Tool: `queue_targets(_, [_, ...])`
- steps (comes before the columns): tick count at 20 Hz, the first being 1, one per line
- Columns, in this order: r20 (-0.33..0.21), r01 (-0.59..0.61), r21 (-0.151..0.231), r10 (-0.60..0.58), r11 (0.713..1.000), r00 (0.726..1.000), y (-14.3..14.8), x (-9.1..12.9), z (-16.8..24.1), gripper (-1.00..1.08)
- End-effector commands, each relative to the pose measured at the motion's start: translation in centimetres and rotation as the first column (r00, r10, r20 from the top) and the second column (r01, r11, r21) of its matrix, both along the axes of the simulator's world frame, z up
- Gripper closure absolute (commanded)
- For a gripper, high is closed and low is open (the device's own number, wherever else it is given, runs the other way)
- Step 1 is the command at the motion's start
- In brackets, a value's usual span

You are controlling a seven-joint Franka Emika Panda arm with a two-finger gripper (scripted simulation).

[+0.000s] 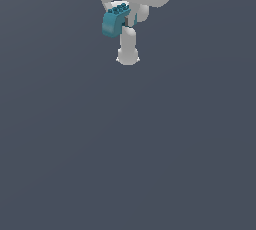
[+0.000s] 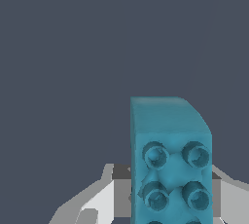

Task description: Pick up the object and move it to a goal position.

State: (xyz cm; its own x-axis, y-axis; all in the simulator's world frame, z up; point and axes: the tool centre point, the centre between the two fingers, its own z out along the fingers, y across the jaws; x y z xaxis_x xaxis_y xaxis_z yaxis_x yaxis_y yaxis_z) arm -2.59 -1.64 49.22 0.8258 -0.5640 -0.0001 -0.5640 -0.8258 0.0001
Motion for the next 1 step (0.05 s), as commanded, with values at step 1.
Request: queue_targets(1, [0.0, 0.0, 0.0, 0.0, 1.0, 1.0, 0.02, -0.01, 0.23, 1.08])
